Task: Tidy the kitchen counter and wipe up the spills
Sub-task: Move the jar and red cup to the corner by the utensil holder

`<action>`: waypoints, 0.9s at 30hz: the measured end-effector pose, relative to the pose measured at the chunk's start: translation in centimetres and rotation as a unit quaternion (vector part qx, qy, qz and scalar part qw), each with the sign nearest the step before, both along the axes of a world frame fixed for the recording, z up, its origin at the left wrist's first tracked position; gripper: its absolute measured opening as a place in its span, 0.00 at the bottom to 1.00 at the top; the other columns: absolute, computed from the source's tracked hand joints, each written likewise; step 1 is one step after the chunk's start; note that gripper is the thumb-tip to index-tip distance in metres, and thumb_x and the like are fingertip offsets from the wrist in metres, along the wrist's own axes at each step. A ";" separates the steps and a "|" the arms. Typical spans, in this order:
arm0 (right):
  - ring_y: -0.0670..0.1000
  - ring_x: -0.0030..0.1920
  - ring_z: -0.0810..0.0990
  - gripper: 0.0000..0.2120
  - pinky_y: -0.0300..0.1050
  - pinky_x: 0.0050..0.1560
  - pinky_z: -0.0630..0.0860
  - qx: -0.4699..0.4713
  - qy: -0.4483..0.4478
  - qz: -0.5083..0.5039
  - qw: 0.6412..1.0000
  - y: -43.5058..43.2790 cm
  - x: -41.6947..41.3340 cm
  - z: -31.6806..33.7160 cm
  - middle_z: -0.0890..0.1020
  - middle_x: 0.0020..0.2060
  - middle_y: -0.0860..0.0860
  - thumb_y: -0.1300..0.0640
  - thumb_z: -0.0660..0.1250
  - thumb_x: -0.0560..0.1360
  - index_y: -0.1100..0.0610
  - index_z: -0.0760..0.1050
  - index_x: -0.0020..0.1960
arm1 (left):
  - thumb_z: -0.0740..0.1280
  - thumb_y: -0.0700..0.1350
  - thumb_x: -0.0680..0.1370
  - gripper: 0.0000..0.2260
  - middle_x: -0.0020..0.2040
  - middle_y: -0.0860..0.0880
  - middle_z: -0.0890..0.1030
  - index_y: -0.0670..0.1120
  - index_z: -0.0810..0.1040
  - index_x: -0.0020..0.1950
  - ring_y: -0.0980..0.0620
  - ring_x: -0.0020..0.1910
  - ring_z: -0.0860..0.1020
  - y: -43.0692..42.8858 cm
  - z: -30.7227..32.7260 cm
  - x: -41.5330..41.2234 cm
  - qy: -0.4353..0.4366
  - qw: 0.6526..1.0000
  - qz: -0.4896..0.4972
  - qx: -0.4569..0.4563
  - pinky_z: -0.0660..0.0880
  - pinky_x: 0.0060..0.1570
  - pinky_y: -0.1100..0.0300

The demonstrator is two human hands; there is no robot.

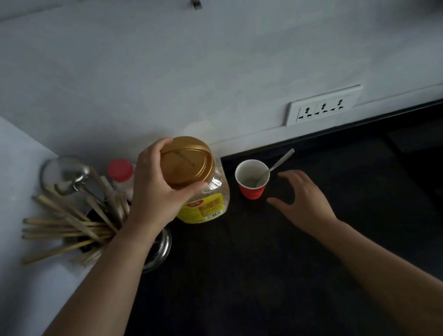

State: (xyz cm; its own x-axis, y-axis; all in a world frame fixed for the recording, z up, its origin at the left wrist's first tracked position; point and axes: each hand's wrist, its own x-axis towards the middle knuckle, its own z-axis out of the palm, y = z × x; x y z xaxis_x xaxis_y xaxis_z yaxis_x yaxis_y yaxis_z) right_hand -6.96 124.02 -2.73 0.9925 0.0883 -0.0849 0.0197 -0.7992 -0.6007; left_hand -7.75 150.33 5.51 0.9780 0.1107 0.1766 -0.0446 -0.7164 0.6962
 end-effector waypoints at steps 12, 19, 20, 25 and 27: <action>0.49 0.61 0.73 0.36 0.50 0.60 0.75 0.126 0.037 -0.048 0.990 2.8 3.0 -2.9 0.73 0.63 0.50 0.51 0.77 0.63 0.53 0.65 0.66 | 0.79 0.48 0.61 0.39 0.61 0.54 0.63 0.52 0.63 0.67 0.53 0.62 0.65 -0.6 -0.5 1.7 -0.003 1.000 0.011 -0.014 0.65 0.58 0.58; 0.49 0.60 0.75 0.33 0.48 0.59 0.75 0.177 0.044 -0.052 0.982 2.9 3.4 -3.3 0.75 0.61 0.50 0.51 0.77 0.64 0.53 0.67 0.64 | 0.80 0.49 0.60 0.39 0.61 0.55 0.64 0.55 0.64 0.65 0.50 0.62 0.67 -0.4 -1.1 2.0 -0.018 1.000 0.009 -0.014 0.67 0.58 0.55; 0.49 0.60 0.74 0.33 0.49 0.60 0.75 0.168 0.046 -0.047 0.984 2.8 3.5 -3.3 0.75 0.61 0.50 0.50 0.77 0.64 0.53 0.67 0.64 | 0.80 0.49 0.59 0.39 0.61 0.55 0.64 0.55 0.64 0.65 0.50 0.62 0.67 -0.3 -1.2 1.9 -0.020 1.000 0.007 -0.012 0.67 0.58 0.55; 0.53 0.68 0.66 0.33 0.48 0.66 0.66 0.015 0.107 0.017 0.994 0.4 2.7 -3.3 0.67 0.69 0.53 0.47 0.70 0.71 0.56 0.61 0.70 | 0.79 0.50 0.60 0.39 0.63 0.53 0.67 0.56 0.64 0.66 0.51 0.63 0.69 -0.4 -0.4 1.3 0.001 1.000 0.013 -0.008 0.68 0.61 0.53; 0.56 0.71 0.61 0.33 0.53 0.70 0.64 -0.070 0.146 0.055 0.985 -1.0 2.1 -3.5 0.63 0.72 0.55 0.43 0.64 0.74 0.57 0.59 0.72 | 0.78 0.50 0.62 0.37 0.65 0.51 0.68 0.55 0.65 0.68 0.51 0.64 0.69 -0.4 0.1 1.2 0.005 1.000 0.022 -0.012 0.68 0.63 0.52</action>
